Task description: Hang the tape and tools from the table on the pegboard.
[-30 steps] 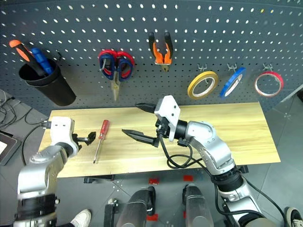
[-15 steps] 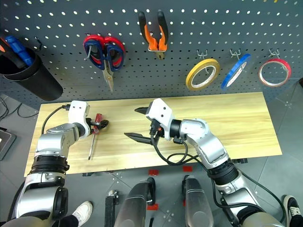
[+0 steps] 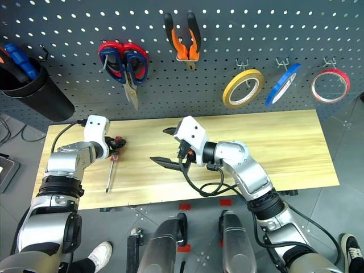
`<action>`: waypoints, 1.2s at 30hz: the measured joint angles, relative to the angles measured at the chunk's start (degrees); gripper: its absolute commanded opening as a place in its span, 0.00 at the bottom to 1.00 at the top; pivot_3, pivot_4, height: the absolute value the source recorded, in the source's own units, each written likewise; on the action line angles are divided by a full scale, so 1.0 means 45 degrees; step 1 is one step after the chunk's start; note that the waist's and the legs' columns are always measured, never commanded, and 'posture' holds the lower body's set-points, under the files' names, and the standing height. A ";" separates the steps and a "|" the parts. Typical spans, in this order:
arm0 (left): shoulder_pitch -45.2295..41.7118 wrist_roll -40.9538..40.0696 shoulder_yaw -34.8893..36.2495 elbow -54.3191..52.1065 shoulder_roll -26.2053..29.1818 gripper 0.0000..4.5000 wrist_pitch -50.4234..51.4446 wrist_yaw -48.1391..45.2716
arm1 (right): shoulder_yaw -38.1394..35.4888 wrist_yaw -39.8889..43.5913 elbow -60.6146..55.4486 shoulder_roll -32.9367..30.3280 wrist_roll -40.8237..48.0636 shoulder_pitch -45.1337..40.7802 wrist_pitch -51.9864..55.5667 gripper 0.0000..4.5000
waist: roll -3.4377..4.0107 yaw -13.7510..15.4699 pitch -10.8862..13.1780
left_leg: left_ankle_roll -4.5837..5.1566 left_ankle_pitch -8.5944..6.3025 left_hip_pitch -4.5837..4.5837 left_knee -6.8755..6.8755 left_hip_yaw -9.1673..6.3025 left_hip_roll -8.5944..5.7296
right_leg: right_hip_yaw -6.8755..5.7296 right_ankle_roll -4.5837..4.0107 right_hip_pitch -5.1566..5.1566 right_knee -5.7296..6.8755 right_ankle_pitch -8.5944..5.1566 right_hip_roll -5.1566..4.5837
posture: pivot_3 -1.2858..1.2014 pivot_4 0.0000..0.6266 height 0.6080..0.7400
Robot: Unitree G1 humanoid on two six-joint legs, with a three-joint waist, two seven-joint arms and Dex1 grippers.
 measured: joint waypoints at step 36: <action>0.5145 0.3969 -0.1363 -1.8343 -0.0212 0.20 0.3288 0.3175 | -0.3318 -0.0852 -0.2190 0.1016 0.3649 0.0811 0.0217 1.00 | -0.0174 0.0230 -0.2063 | -0.0064 0.0031 -0.0204 -0.0049 -0.0105 -0.0031 | -0.0047 -0.0009 -0.0120 -0.0107 0.0012 -0.0010 | 0.50 0.25 1.00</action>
